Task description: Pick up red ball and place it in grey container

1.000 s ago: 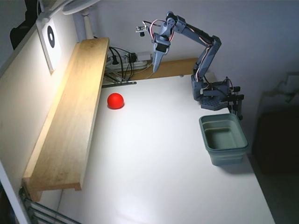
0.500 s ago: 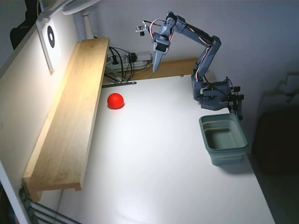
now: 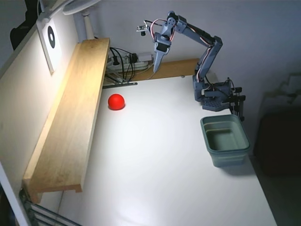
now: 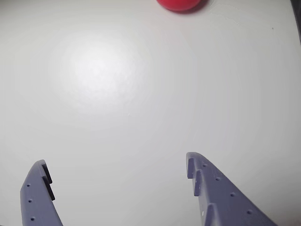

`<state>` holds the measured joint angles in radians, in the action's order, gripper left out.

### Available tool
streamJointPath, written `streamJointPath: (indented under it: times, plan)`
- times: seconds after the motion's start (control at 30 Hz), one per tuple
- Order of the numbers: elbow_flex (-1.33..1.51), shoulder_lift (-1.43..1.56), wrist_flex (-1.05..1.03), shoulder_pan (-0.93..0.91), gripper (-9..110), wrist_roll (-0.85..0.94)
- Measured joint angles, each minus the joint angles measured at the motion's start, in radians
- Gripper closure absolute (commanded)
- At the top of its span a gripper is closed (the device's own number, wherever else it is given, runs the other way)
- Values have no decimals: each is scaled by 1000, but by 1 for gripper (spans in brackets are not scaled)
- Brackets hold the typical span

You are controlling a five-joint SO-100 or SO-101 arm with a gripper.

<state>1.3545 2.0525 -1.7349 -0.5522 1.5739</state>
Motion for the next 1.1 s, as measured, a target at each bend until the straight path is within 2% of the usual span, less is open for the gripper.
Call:
streamJointPath:
  times: [0.27, 1.1]
  plan:
    - [106, 57, 2, 2, 63, 0]
    - [657, 264, 334, 2, 63, -2]
